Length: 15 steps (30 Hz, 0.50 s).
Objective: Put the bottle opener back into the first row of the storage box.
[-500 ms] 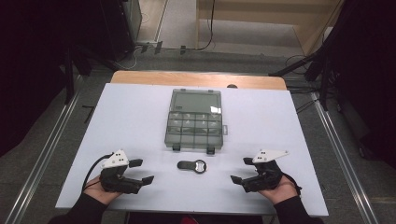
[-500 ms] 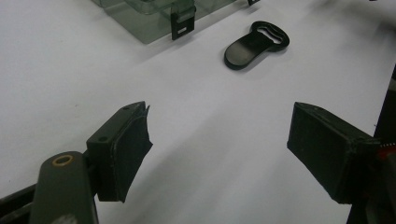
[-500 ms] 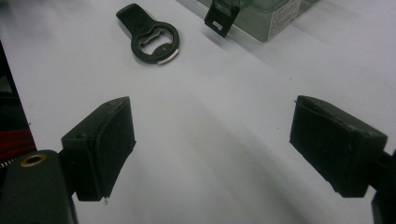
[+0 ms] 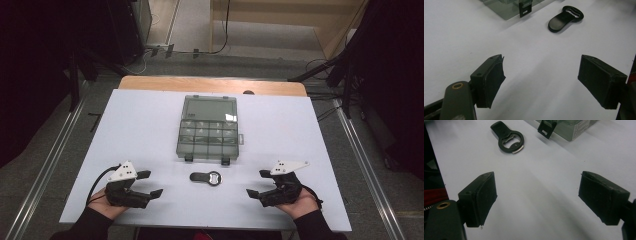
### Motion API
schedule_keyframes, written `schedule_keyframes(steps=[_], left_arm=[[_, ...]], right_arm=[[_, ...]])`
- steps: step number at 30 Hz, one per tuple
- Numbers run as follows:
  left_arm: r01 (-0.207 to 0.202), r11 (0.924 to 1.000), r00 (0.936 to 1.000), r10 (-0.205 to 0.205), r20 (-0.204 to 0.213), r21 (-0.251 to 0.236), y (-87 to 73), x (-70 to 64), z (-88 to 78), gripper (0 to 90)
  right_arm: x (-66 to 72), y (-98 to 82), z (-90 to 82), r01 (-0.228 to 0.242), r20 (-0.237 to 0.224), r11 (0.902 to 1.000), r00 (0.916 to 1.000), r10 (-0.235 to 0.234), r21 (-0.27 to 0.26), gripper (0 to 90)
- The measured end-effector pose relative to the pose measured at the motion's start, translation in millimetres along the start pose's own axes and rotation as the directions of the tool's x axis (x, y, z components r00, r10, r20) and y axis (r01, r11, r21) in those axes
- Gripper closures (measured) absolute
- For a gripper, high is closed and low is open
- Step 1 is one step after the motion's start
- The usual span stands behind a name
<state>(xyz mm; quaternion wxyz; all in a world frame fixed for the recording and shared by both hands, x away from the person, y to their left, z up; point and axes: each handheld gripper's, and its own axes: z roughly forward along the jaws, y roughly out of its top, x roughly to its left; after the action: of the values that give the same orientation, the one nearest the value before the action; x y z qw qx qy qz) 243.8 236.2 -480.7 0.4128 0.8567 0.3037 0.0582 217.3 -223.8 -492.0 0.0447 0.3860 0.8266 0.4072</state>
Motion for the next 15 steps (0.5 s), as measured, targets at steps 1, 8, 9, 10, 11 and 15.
schedule_keyframes(steps=[1,8,9,10,11,15], left_arm=[[-0.002,1.0,1.0,0.002,0.003,0.0,0.2,0.1,0.2,20.3],[0.005,1.0,0.9997,-0.005,0.023,-0.002,1.1,0.0,0.7,20.4],[0.006,1.0,0.9997,-0.005,0.023,-0.006,1.2,-0.3,0.3,20.4],[0.006,0.9999,0.9997,-0.005,0.023,-0.01,1.5,-0.4,-0.3,20.4],[0.008,0.9999,0.9995,-0.008,0.03,-0.013,1.5,-0.3,-0.6,20.4],[0.012,0.9999,0.9995,-0.011,0.029,-0.004,0.6,0.0,-0.4,20.4]], right_arm=[[-0.3,-0.3,0.0,-0.008,0.002,1.0,1.0,0.008,-0.001,15.6],[-3.5,-1.5,-0.7,-0.02,0.007,0.9998,0.9998,0.02,0.004,16.0],[-3.9,-1.6,-0.7,-0.02,0.007,0.9998,0.9998,0.02,0.004,16.1],[-4.4,-1.5,-0.4,-0.022,0.005,0.9998,0.9998,0.022,0.004,16.5],[-4.8,-1.3,0.1,-0.021,0.004,0.9998,0.9998,0.021,0.006,16.9],[-4.9,-0.4,2.6,-0.005,0.001,0.9997,1.0,0.005,0.023,17.9]])
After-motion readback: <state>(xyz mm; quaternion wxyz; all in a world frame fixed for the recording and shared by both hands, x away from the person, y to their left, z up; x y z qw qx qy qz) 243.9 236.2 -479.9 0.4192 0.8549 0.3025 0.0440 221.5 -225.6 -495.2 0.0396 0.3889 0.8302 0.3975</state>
